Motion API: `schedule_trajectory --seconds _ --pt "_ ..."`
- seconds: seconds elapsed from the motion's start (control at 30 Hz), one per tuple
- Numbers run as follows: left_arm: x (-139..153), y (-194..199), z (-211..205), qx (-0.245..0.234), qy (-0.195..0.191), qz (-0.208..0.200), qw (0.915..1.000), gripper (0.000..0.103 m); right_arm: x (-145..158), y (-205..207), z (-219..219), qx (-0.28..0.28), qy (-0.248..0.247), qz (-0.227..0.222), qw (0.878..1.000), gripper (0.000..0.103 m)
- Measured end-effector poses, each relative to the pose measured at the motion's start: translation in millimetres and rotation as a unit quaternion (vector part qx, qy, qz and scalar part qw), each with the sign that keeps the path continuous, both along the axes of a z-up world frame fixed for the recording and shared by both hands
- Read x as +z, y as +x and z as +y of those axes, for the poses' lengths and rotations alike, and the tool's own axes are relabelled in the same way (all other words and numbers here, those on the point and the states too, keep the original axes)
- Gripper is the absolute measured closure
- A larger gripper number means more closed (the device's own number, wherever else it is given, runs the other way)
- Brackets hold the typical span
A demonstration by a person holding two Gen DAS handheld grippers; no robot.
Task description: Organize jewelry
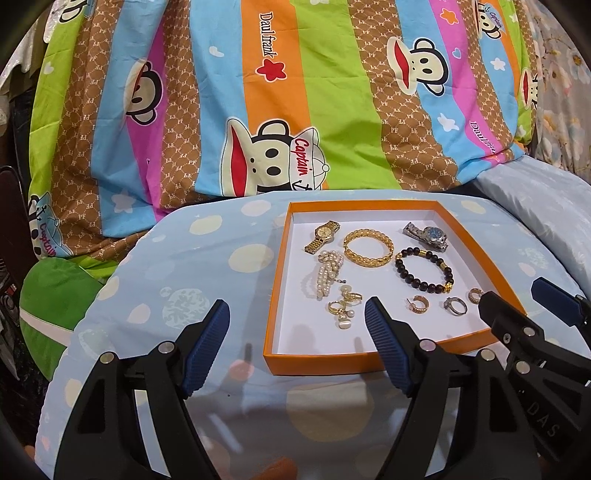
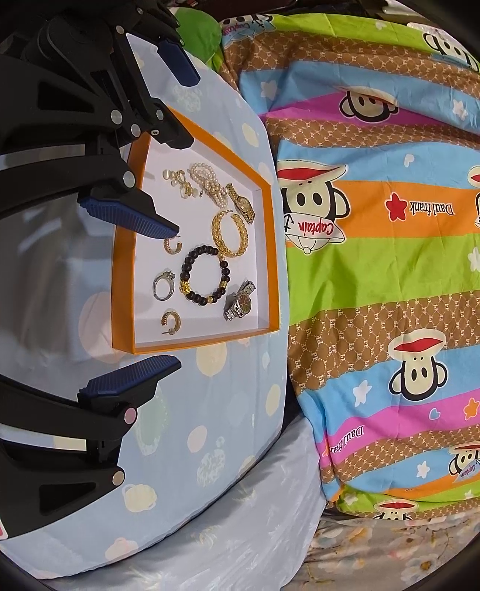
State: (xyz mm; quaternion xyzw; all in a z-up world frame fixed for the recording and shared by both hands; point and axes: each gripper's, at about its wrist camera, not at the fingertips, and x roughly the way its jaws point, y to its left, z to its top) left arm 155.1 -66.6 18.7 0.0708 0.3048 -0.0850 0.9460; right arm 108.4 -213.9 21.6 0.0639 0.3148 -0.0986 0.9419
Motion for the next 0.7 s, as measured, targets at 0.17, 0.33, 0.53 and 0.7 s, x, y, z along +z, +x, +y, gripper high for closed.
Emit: schedule_trajectory --seconds 0.17,0.33,0.53,0.7 --pt "-0.4 0.6 0.4 -0.004 -0.004 0.003 1.0 0.03 -0.2 -0.1 0.4 -0.001 -0.001 0.0 1.0 0.038" --pt "-0.9 2.0 3.6 0.004 -0.011 0.005 0.9999 0.022 1.1 -0.3 0.3 0.001 -0.001 -0.003 1.0 0.038" --pt "0.0 1.1 3.1 0.015 -0.004 -0.001 0.9999 0.022 2.2 -0.7 1.6 0.0 -0.006 -0.004 1.0 0.037" --pt "2.0 -1.4 4.3 0.02 -0.004 -0.011 0.9997 0.022 3.3 -3.5 2.1 -0.007 -0.009 -0.01 1.0 0.034"
